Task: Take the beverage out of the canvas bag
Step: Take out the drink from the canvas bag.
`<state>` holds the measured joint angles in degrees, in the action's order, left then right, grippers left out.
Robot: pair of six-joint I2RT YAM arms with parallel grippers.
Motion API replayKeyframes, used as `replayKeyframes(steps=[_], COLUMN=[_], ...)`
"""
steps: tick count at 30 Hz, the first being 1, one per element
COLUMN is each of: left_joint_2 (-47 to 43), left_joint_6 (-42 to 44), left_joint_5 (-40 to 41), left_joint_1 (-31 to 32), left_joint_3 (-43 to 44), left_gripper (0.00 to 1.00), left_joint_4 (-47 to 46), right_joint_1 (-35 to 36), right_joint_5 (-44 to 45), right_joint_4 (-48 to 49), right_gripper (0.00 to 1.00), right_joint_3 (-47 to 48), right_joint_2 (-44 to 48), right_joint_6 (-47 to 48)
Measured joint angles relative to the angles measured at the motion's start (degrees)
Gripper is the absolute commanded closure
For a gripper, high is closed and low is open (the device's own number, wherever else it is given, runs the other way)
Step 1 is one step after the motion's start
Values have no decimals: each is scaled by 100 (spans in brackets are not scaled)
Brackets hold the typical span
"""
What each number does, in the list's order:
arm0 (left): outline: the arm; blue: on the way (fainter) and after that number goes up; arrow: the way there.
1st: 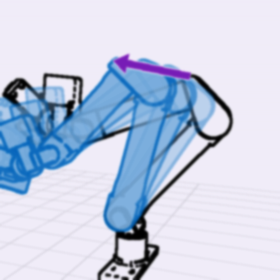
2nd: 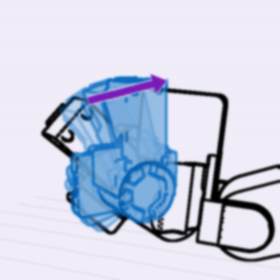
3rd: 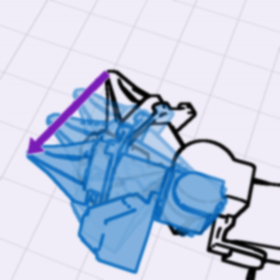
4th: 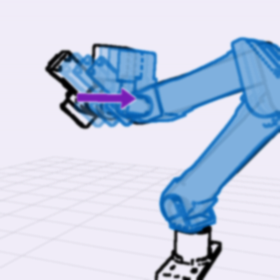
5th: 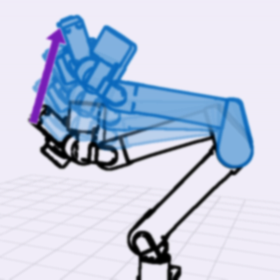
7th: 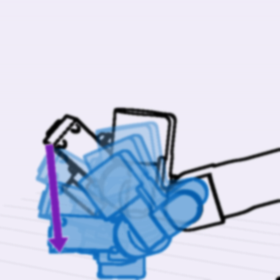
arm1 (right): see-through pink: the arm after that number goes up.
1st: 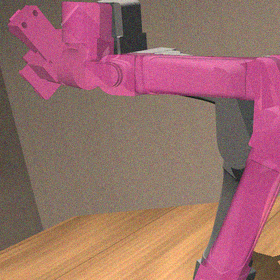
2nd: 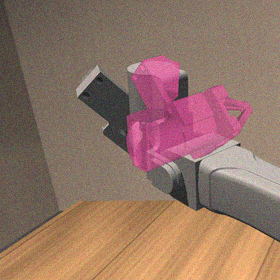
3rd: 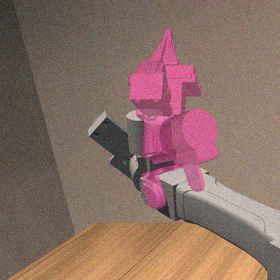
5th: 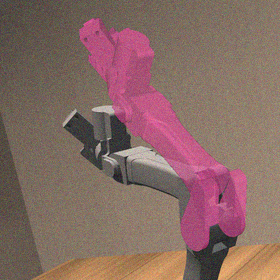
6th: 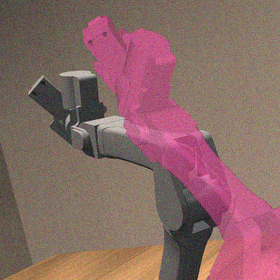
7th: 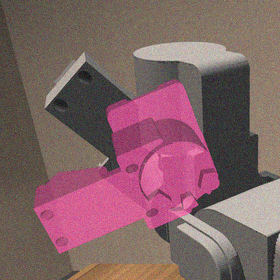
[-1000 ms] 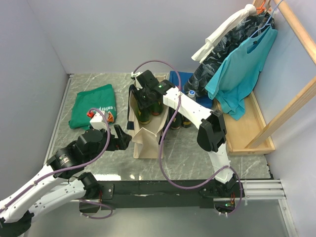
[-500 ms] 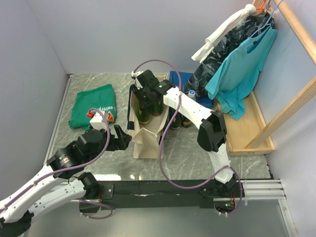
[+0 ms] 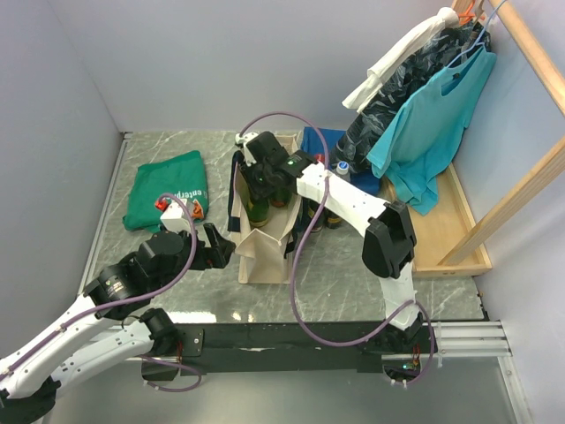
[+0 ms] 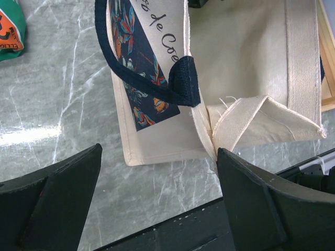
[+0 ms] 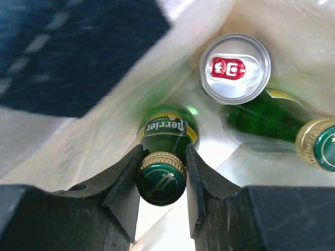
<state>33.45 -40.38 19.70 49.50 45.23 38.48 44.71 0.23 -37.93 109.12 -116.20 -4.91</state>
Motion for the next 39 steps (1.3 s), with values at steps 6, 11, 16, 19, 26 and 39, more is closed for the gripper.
replayKeyframes(steps=[6,11,16,19,26,39], left_joint_2=[15,20,17,17,11,-48], left_joint_6=[0,0,0,0,0,0], left_joint_5=[0,0,0,0,7,17], left_joint_1=[0,4,9,9,9,9], left_joint_3=[0,0,0,0,0,0], left_gripper=[4,4,4,4,4,4], left_joint_4=[-2,-2,-2,-2,-2,4], right_joint_1=[55,66,101,118,173,326], right_joint_5=[22,90,173,208,275,450], right_joint_4=[90,151,190,188,118,28], right_gripper=[100,100,100,100,100,100], right_joint_3=[-70,-74,-74,-68,-48,17], right_joint_2=[79,164,240,258,321,833], right_joint_6=[72,127,162,164,162,181])
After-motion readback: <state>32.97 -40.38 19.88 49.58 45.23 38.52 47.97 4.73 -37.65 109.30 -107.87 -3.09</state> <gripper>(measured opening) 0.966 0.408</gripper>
